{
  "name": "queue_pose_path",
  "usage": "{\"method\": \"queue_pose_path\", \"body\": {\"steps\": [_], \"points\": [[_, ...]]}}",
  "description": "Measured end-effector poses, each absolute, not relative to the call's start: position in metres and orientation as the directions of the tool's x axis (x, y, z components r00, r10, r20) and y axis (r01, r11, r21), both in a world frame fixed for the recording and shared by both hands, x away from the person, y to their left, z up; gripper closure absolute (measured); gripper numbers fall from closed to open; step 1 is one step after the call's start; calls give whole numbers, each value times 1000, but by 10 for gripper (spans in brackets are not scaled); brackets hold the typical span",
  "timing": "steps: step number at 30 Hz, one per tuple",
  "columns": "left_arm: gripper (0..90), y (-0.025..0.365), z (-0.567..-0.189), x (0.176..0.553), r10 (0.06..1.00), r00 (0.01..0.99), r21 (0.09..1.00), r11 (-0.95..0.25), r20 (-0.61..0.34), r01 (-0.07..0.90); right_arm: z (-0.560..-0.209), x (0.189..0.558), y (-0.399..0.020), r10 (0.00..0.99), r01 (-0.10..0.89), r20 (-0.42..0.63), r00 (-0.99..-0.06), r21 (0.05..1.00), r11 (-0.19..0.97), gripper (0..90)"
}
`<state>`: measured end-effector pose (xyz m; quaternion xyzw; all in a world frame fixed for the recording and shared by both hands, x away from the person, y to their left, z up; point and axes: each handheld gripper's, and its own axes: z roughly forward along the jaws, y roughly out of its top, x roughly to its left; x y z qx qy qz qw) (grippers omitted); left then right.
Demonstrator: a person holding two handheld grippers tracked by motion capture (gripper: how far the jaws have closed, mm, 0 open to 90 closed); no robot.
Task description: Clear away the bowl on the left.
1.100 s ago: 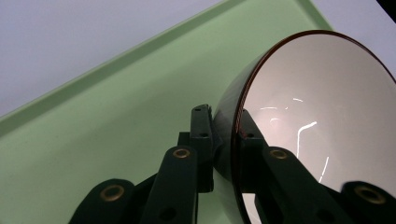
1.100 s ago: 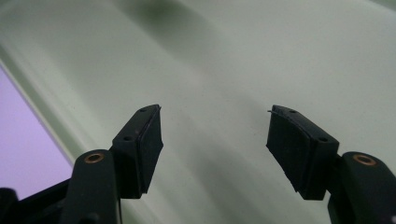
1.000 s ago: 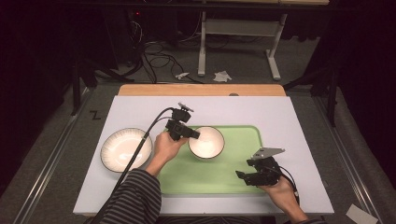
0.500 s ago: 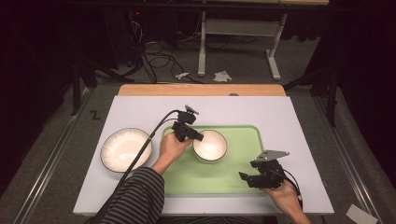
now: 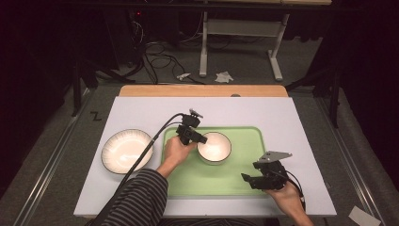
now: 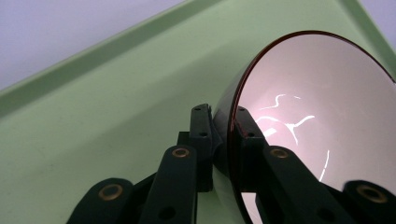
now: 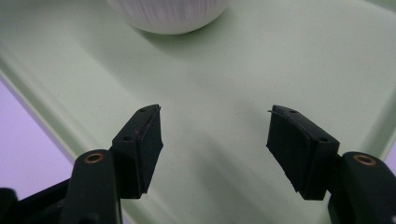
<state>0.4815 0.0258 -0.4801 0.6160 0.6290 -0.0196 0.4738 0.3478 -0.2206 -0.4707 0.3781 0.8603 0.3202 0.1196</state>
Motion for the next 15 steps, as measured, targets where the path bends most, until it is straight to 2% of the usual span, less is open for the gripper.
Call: {"method": "queue_pose_path", "body": {"steps": [8, 10, 11, 12, 15], "points": [[758, 26, -478, 479, 727, 222, 541, 236, -649, 807, -471, 349, -220, 722, 569, 36, -691, 642, 513, 366], [688, 27, -476, 477, 739, 239, 560, 219, -630, 799, -471, 349, -220, 717, 568, 38, -696, 641, 517, 366], [659, 22, -474, 477, 731, 212, 572, 285, -648, 769, -471, 349, -220, 717, 567, 38, -696, 642, 516, 365], [614, 21, -474, 478, 734, 211, 587, 299, -645, 752, -470, 349, -220, 717, 567, 39, -696, 642, 515, 365], [539, 28, -469, 472, 751, 278, 617, 212, -599, 758, -470, 350, -221, 718, 567, 40, -695, 643, 514, 364]]}}
